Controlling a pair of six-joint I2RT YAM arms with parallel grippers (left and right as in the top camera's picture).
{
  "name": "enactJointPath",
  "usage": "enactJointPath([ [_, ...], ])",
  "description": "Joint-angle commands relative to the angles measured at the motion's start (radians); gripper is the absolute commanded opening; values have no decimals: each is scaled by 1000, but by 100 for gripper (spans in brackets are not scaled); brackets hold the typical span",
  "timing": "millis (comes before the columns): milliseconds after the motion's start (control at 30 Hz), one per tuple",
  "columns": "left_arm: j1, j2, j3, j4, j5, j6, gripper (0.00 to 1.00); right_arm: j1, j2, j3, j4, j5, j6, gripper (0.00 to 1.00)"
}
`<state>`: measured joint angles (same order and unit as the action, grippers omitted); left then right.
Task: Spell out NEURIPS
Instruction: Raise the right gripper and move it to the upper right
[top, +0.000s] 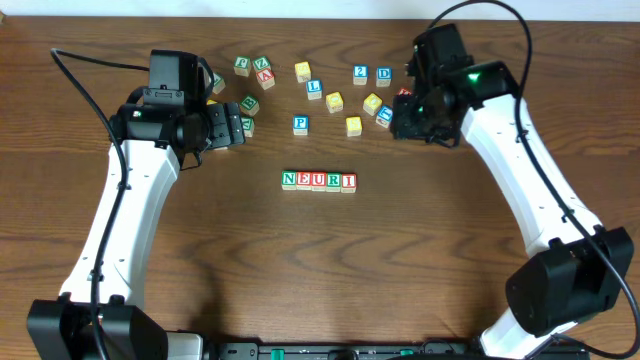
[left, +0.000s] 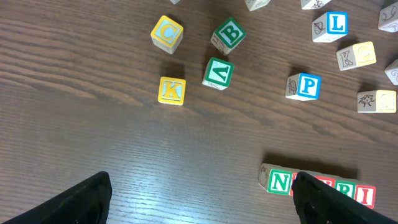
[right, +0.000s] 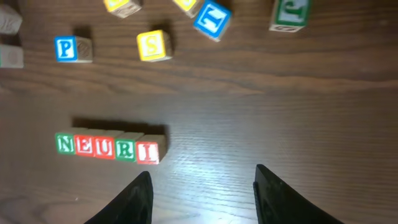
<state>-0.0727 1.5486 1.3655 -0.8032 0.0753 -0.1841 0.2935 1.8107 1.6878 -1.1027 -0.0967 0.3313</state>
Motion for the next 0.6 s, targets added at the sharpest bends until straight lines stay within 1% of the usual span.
enactJointPath([
  [0,4,8,13,2,-6,-5,91,-25,-23,19,-1,20,-15,48],
  [200,4,8,13,2,-6,-5,91,-25,-19,19,8,65,-15,49],
  [567,4,8,13,12,-6,-5,91,-26,-19,19,31,91,-19,51],
])
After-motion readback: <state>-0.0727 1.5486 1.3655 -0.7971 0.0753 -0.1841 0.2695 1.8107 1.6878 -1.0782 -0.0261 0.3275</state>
